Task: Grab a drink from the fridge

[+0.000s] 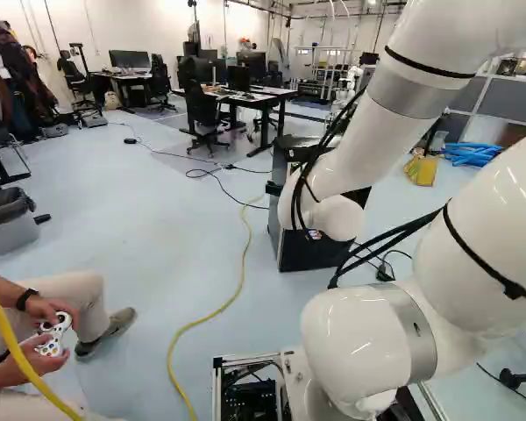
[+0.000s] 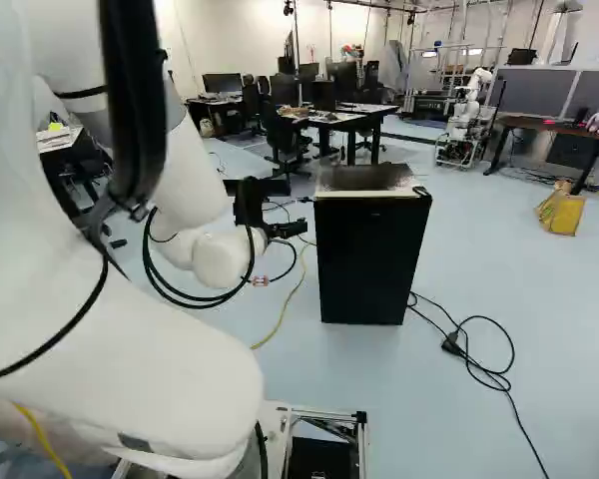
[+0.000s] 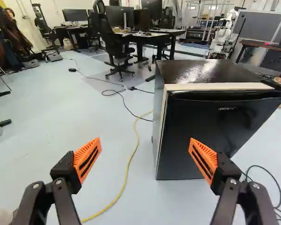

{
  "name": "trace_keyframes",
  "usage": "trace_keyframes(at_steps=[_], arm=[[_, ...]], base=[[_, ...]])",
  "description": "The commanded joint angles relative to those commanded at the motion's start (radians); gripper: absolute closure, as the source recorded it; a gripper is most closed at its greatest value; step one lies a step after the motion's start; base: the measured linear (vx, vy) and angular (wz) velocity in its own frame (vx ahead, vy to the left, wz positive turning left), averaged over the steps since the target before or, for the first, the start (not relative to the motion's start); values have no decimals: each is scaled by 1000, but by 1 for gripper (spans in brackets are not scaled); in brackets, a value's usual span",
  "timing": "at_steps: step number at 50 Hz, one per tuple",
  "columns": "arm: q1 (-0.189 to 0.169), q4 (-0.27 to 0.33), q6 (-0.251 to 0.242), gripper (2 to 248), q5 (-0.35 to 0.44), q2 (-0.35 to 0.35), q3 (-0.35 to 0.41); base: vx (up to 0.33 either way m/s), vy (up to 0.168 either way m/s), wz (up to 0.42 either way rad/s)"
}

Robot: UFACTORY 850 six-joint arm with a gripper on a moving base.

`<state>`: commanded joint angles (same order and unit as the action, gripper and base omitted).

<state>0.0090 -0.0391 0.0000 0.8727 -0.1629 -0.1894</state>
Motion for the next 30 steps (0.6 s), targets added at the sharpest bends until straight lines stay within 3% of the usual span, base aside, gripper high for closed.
trace_keyframes(at_steps=[30], arm=[[46, -97, 0, 3, 0, 83, -78]], base=[[0, 0, 0]])
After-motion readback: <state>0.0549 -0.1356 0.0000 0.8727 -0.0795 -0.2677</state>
